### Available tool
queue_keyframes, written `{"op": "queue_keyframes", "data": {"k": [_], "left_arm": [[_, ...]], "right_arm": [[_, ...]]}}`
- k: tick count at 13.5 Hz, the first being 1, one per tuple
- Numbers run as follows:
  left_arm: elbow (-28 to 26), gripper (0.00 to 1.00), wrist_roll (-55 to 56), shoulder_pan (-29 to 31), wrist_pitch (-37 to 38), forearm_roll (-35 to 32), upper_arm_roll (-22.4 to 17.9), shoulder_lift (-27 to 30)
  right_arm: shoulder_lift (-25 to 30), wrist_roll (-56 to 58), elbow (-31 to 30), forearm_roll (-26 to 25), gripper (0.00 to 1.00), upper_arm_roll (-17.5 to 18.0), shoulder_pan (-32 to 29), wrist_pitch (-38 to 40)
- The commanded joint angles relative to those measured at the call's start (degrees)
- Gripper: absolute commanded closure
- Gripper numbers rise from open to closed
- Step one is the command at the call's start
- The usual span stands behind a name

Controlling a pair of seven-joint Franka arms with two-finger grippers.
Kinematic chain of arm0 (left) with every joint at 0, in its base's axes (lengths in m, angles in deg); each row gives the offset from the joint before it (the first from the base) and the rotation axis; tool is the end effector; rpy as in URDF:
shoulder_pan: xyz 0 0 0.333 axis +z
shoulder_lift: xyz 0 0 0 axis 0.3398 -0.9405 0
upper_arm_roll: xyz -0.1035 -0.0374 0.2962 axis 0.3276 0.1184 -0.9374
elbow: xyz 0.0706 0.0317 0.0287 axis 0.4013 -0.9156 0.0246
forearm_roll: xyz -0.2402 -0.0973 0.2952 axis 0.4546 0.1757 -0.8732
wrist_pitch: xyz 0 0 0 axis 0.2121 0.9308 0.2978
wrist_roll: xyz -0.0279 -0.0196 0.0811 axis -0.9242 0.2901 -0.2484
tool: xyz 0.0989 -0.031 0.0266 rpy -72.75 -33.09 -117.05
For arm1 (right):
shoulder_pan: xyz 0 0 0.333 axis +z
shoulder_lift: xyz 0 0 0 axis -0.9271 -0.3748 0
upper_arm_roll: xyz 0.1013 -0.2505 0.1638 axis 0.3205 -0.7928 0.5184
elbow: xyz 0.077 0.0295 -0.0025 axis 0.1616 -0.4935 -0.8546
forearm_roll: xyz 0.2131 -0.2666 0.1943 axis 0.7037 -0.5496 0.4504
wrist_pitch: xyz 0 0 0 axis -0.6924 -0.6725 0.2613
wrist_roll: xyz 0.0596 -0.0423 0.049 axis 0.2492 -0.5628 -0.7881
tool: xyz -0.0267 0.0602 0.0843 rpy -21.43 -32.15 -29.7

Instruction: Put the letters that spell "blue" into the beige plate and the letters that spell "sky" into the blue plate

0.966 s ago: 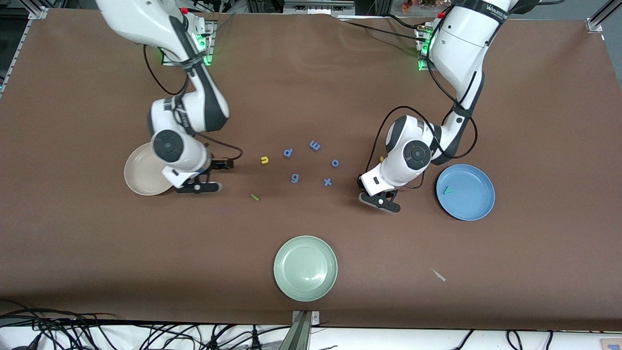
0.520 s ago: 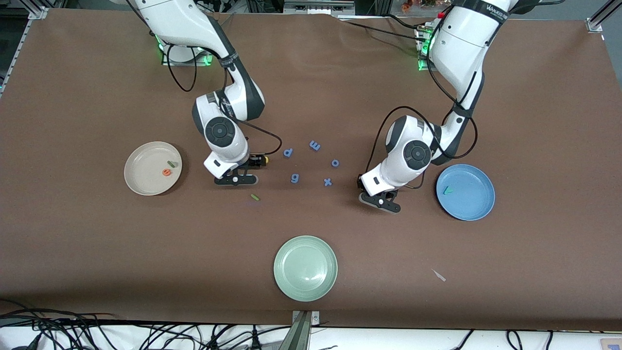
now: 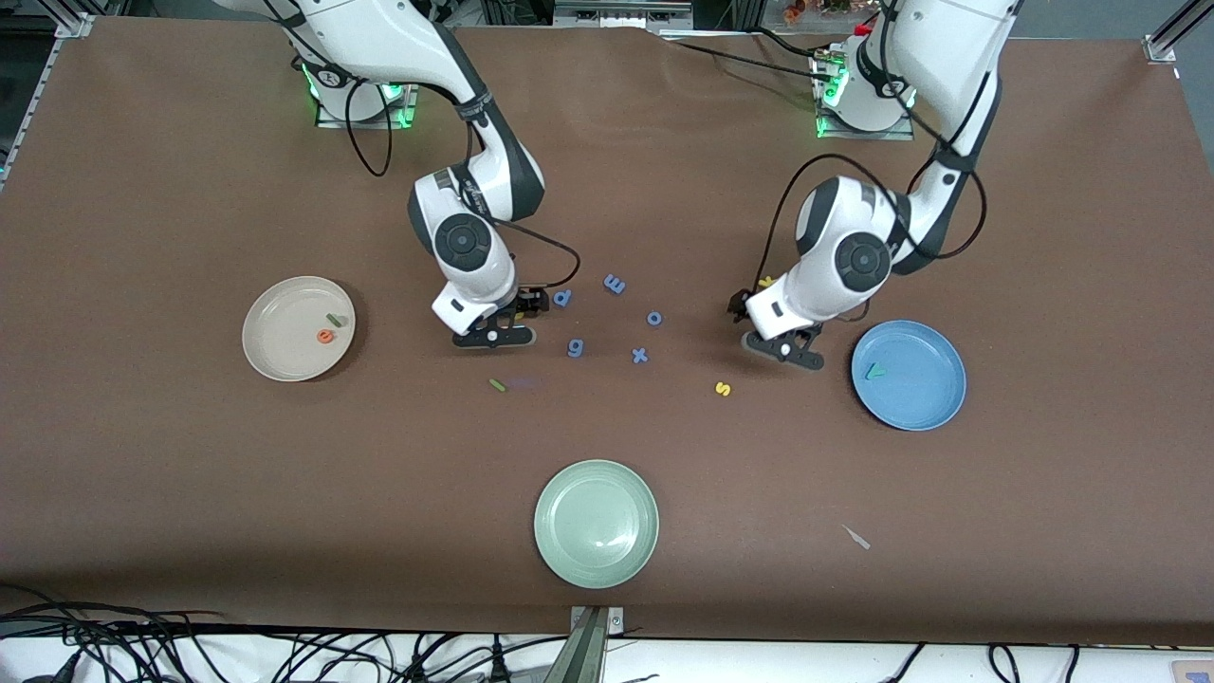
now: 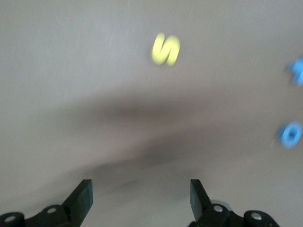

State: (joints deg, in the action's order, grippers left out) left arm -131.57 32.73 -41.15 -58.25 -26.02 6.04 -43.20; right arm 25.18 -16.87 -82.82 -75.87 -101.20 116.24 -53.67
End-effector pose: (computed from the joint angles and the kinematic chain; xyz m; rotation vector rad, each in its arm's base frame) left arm 0.5141 -0.2219 0.2065 2.9552 -0.4320 -0.1973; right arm 0.5019 0.3605 0.1860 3.1184 0.1182 -0.1507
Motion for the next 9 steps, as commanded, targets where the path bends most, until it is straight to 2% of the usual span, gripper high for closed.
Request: {"op": "queue_keyframes", "data": {"k": [1,5,6,7,8,9], "left_arm": [[-10.98,0.10,-2.94,1.33,-0.78,-0.73,0.04,7.94],[-12.05,0.22,-1.37,1.07,-0.95,-3.03,0.13,8.66],[-12.14,0.27,-1.19,0.90,-0.95,-3.03,0.13,8.48],[-12.83,0.29,-1.10,0.64,-2.26,-3.03,0.22,8.22],[-14.32,0.29,-1.10,0.37,-5.49,-3.03,0.39,7.70],[-15.29,0.29,-1.10,0.20,-8.22,-3.03,0.48,7.08]], "right_arm": [[-1.47,-0.04,-0.42,1.27,0.00,-0.67,1.93,-1.85],[-1.39,0.66,-0.51,1.27,0.02,-0.67,1.49,-2.04],[-1.39,0.75,-0.51,1.27,0.11,-0.76,1.49,-2.03],[-1.39,0.92,-0.60,1.27,0.26,-0.67,1.49,-2.03],[-1.39,0.93,-0.69,1.27,0.45,-0.67,1.41,-2.03],[-1.39,0.84,-0.86,1.27,0.48,-0.67,1.49,-2.03]]}}
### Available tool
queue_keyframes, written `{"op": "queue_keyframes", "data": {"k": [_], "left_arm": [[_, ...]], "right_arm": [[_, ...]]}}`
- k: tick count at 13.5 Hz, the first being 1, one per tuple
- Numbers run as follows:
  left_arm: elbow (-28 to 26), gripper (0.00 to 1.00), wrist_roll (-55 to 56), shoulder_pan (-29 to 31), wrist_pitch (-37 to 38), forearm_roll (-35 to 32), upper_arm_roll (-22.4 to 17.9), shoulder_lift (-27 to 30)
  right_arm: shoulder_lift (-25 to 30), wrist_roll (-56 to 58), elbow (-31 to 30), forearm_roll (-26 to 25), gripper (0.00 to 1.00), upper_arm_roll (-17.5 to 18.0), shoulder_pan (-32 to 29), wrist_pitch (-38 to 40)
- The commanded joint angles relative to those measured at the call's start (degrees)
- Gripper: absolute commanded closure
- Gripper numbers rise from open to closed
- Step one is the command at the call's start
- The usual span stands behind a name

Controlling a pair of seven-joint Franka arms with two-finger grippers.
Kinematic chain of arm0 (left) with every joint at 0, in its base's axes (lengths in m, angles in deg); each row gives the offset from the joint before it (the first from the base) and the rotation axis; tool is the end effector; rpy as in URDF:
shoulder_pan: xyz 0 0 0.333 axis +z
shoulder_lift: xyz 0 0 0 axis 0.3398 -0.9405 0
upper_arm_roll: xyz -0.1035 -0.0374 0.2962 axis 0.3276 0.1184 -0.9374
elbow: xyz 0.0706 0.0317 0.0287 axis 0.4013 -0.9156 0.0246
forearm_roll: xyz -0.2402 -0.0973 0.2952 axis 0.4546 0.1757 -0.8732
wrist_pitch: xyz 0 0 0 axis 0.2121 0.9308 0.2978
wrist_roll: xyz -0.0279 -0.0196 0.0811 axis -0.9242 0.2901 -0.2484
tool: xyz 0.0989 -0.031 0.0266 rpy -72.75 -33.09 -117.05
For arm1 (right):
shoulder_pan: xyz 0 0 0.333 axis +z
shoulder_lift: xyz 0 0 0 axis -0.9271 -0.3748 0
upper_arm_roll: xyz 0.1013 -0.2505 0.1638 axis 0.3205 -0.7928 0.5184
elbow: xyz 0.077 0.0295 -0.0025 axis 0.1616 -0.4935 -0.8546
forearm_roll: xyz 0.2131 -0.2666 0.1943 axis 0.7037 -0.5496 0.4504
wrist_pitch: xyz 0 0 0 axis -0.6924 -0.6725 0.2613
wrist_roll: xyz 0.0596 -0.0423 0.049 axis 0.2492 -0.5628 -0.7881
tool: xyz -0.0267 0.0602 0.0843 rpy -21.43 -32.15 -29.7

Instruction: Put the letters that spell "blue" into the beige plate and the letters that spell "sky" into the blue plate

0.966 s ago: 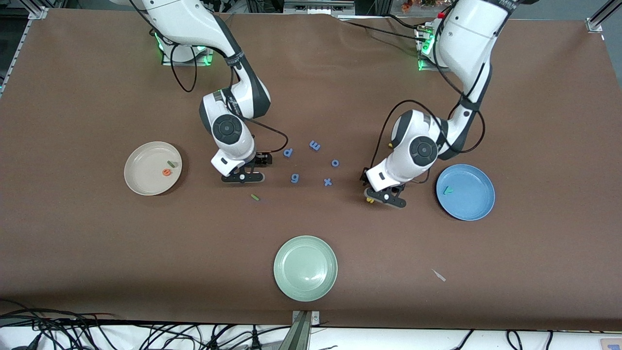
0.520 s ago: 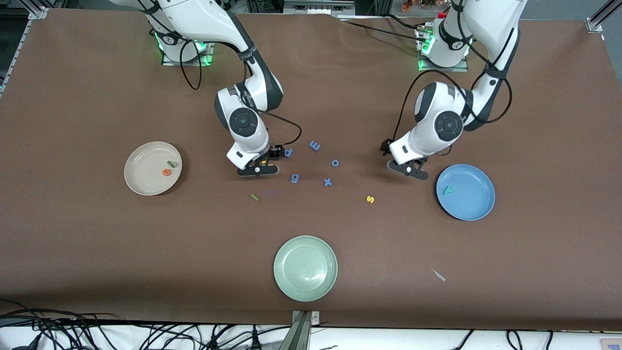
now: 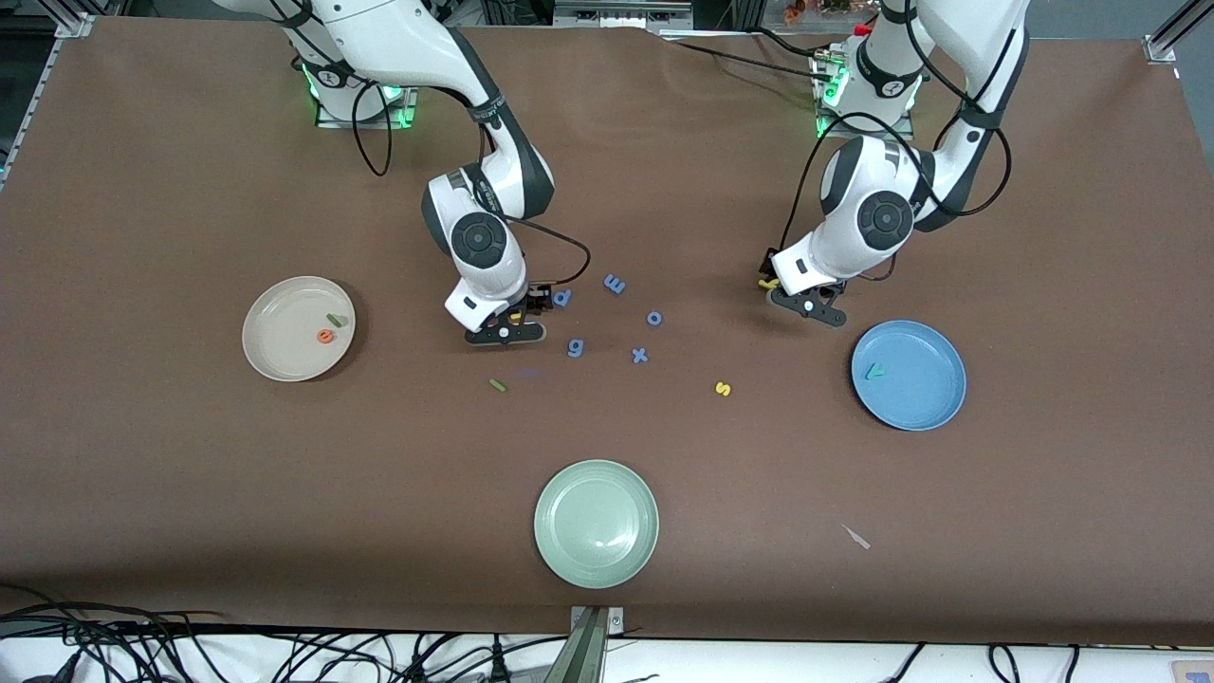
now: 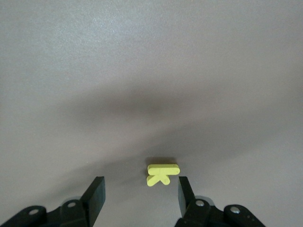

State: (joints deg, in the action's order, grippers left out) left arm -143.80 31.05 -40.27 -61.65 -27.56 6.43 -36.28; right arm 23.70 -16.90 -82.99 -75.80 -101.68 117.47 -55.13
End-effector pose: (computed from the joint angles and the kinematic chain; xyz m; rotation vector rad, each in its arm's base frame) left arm 0.4584 -0.1919 0.2006 2.9786 -0.4863 -0.2378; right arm 0.4964 0.3648 0.1719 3.1050 0.1357 -0.1402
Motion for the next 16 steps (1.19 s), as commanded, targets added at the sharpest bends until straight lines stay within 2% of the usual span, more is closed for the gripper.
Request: {"op": "queue_keyframes", "data": {"k": [1,2,4,7,11,13,15,16], "left_arm": [[-3.07,0.29,0.67,-0.86,-5.20,-1.49,0.08,-0.53],[-3.07,0.29,1.46,-1.04,-5.38,-1.49,0.08,-0.80],[-2.98,0.28,3.74,-2.53,-5.47,-1.49,0.17,-1.42],[-2.98,0.25,5.95,-3.41,-6.43,-1.66,0.43,-2.29],[-2.90,0.26,5.86,-3.41,-7.31,-1.84,0.88,-3.18],[-2.90,0.36,5.86,-3.41,-8.80,-1.92,0.79,-3.96],[-2.63,0.61,5.77,-3.41,-8.81,-4.19,0.79,-4.06],[-2.63,0.69,5.86,-3.32,-8.89,-6.91,0.79,-4.06]], "right_arm": [[0.09,0.86,-0.96,1.20,0.58,-0.19,0.26,-0.58],[0.18,0.95,-0.96,1.20,0.72,-0.19,0.26,-0.31],[0.18,1.04,-0.96,1.20,0.88,-0.28,0.17,-0.31],[1.75,4.62,-0.44,1.28,0.96,-2.20,-0.44,2.04],[7.47,18.76,-0.34,1.28,0.96,-12.91,-0.62,15.57],[7.56,24.66,-0.52,1.28,0.96,-18.53,-0.62,19.71],[7.22,27.92,-0.78,1.20,0.95,-23.55,-0.71,22.35],[6.69,28.02,-0.78,1.11,0.94,-25.40,-1.23,23.32]]}}
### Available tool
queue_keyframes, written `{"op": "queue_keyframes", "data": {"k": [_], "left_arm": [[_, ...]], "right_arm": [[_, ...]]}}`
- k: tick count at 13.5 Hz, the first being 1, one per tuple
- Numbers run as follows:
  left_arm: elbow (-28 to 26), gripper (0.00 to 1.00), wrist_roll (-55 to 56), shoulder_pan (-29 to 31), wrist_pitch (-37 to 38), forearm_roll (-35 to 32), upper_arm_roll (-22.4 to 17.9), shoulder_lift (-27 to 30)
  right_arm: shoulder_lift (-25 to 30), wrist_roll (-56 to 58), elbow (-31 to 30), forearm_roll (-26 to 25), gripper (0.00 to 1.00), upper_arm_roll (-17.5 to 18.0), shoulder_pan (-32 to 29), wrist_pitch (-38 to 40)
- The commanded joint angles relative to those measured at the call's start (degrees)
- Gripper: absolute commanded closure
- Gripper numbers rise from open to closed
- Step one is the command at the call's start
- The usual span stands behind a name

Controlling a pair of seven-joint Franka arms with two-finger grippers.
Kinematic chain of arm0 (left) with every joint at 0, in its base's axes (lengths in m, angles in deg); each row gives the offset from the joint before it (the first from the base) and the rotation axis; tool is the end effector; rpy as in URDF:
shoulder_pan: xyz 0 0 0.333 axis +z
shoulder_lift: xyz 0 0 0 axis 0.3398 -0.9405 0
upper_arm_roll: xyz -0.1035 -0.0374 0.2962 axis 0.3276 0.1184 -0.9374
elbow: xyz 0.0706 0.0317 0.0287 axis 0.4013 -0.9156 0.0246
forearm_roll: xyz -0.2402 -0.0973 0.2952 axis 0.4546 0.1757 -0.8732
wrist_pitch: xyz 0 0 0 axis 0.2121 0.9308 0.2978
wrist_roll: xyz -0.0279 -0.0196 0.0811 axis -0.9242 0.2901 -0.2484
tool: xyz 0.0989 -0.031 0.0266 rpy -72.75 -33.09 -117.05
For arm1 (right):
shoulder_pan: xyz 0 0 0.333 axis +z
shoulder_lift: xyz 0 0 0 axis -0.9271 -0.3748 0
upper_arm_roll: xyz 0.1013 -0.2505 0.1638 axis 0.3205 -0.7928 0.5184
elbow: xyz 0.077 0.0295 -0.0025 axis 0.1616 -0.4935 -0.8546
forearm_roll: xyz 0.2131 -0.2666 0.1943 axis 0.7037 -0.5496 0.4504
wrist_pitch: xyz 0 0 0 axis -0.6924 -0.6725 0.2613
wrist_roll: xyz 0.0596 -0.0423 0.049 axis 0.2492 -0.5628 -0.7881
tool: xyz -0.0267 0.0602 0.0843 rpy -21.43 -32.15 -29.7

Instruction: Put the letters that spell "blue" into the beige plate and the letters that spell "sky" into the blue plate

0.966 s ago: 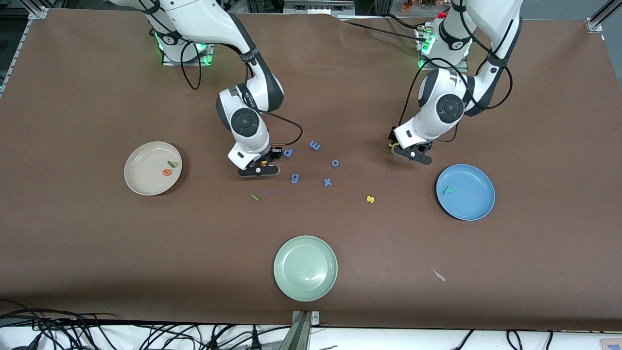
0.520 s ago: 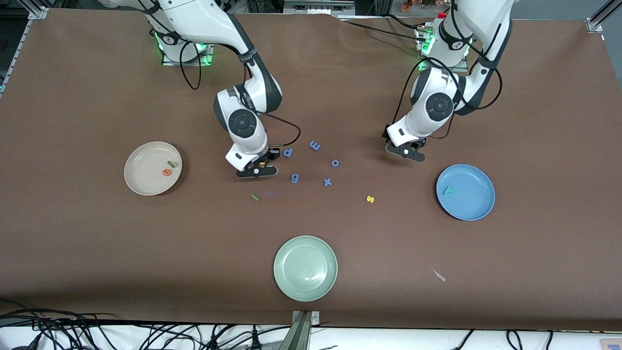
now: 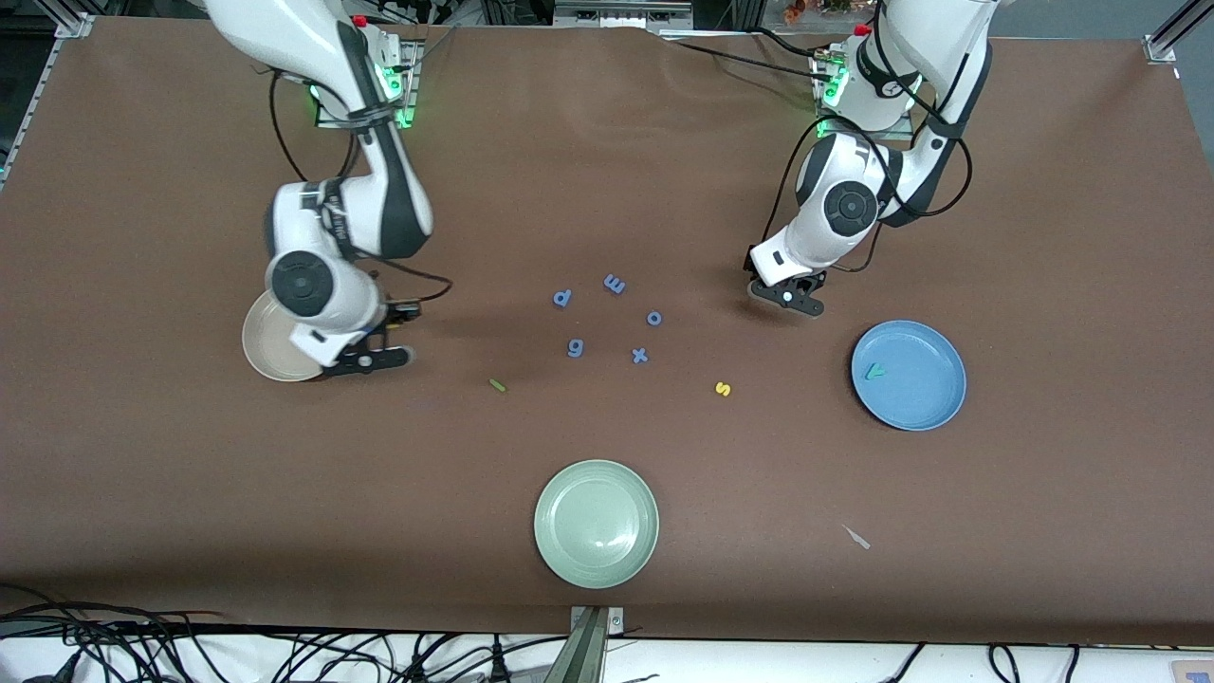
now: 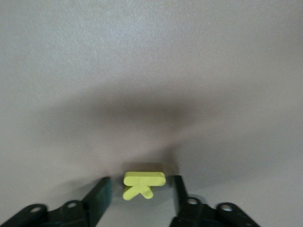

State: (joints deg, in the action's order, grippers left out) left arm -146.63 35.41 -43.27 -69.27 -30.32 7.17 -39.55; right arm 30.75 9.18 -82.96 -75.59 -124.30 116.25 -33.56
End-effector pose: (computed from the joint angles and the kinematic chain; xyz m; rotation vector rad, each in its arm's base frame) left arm 0.4332 -0.2131 0.1668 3.0194 -0.5211 -0.2015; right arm 0.5738 0.1512 0.2635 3.0080 0.2383 -0.3892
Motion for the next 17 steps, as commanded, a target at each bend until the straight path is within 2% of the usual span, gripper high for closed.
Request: {"op": "queue_keyframes", "data": {"k": [1,2,4,5,6,7,11,15,16,17], "left_arm": [[0.29,0.78,1.50,-0.23,-1.19,-5.13,0.05,-0.61],[0.29,0.85,1.50,-0.06,-1.19,-5.23,0.05,-0.43],[0.29,0.88,1.32,0.55,-0.84,-5.23,0.05,0.88],[0.38,0.88,1.06,2.82,-0.40,-5.32,0.05,2.63],[0.38,0.88,0.62,5.10,0.47,-5.32,0.05,4.56],[0.55,0.88,0.01,7.74,1.70,-5.49,0.14,6.23],[3.09,0.89,-13.06,15.48,2.50,-5.41,0.05,8.09],[7.57,0.87,-24.93,19.88,2.42,-5.32,0.05,4.24],[8.72,0.81,-26.18,20.24,2.42,-5.23,0.05,3.27],[9.68,0.59,-26.45,20.33,2.42,-5.23,0.05,2.22]], "right_arm": [[-1.32,2.03,-0.81,0.81,0.94,-3.41,-1.40,1.94],[-2.03,2.21,-0.73,0.46,0.94,-3.50,-4.03,1.85],[-2.47,3.52,-0.73,0.37,0.91,-3.50,-8.77,1.67],[-3.26,3.79,-0.64,0.46,0.64,-3.50,-10.62,1.41],[-3.26,3.88,-0.55,0.64,0.05,-3.50,-11.60,1.32],[-2.83,4.14,-0.29,0.55,0.00,-3.42,-11.52,1.85],[-2.38,5.63,0.68,0.99,0.00,-2.46,-7.75,1.94],[-2.65,6.07,5.59,1.52,0.00,4.83,-6.95,1.85],[-2.82,5.99,6.65,1.52,0.00,6.67,-6.95,1.85],[-3.26,5.64,7.35,1.52,0.00,8.78,-6.95,1.24]]}}
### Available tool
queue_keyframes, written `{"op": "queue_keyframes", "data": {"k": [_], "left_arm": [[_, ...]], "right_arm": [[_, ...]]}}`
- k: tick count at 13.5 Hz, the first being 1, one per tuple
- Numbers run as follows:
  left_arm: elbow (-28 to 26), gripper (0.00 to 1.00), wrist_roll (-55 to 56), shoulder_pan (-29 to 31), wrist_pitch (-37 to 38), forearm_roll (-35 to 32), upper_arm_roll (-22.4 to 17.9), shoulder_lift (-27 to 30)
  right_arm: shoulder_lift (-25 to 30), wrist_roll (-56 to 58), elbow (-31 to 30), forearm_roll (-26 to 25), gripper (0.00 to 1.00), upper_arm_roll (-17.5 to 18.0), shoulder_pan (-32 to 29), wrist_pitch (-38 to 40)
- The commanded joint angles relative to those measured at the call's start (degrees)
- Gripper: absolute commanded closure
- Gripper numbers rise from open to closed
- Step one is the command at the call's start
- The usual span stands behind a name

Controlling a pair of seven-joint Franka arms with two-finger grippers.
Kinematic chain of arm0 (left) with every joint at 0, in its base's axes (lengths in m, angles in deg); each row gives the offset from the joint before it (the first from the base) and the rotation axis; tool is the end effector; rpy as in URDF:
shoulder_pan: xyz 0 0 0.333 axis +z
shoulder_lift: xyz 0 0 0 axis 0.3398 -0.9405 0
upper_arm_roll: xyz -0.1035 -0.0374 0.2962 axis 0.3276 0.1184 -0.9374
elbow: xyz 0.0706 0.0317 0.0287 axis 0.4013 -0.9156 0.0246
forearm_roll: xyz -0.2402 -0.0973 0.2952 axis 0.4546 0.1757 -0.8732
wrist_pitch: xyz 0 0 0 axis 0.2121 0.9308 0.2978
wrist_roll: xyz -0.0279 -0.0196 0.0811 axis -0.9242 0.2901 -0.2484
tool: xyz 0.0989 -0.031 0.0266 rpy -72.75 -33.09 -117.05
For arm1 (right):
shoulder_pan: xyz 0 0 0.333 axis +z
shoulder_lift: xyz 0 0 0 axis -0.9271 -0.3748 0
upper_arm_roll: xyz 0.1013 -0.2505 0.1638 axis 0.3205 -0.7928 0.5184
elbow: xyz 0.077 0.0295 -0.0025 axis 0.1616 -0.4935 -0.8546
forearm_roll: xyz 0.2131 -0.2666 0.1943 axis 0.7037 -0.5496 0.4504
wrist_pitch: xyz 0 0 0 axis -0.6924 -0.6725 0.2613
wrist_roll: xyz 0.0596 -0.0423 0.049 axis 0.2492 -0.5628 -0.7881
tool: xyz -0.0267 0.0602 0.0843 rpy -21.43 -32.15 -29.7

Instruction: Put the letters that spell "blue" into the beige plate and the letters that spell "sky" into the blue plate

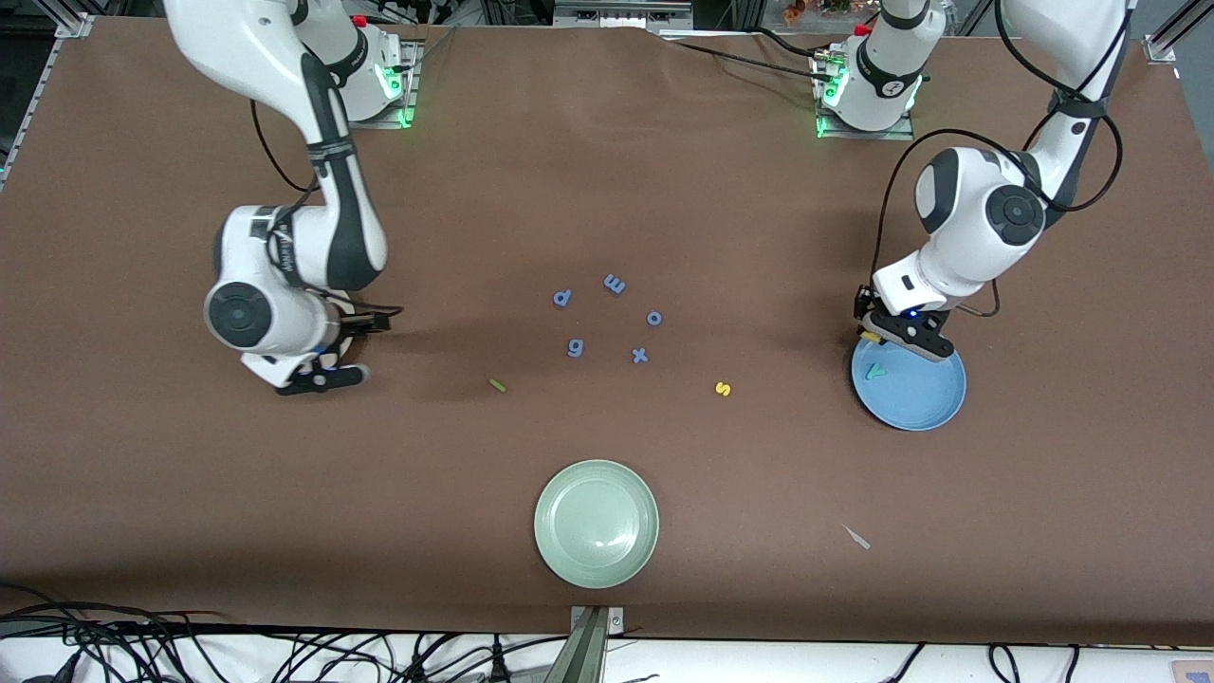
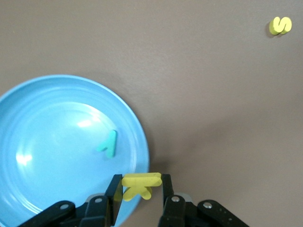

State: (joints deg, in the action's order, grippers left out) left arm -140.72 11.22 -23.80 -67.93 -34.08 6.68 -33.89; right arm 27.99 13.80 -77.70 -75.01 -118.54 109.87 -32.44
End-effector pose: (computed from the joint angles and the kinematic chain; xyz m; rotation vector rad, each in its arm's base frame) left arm 0.5314 -0.0589 0.2505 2.9913 -0.7342 0.1180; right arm 0.5960 0.1548 0.2571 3.0363 0.3592 -0.3998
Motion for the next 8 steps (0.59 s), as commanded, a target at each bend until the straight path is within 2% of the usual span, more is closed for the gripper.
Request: {"op": "queue_keyframes", "data": {"k": [1,3,8], "left_arm": [[4.38,0.30,-2.26,0.86,0.99,-1.38,0.54,-3.89],[4.57,0.24,-1.91,0.77,0.99,-1.21,0.54,-4.07],[5.44,0.24,-1.21,0.51,0.99,-0.86,0.54,-4.33]], "right_arm": [[-0.85,1.28,2.71,0.41,0.00,5.30,-0.49,-0.84],[-2.25,1.45,3.68,0.41,0.00,7.69,-0.40,-5.13],[-8.75,1.81,10.79,0.15,0.00,12.62,-0.49,-10.33]]}}
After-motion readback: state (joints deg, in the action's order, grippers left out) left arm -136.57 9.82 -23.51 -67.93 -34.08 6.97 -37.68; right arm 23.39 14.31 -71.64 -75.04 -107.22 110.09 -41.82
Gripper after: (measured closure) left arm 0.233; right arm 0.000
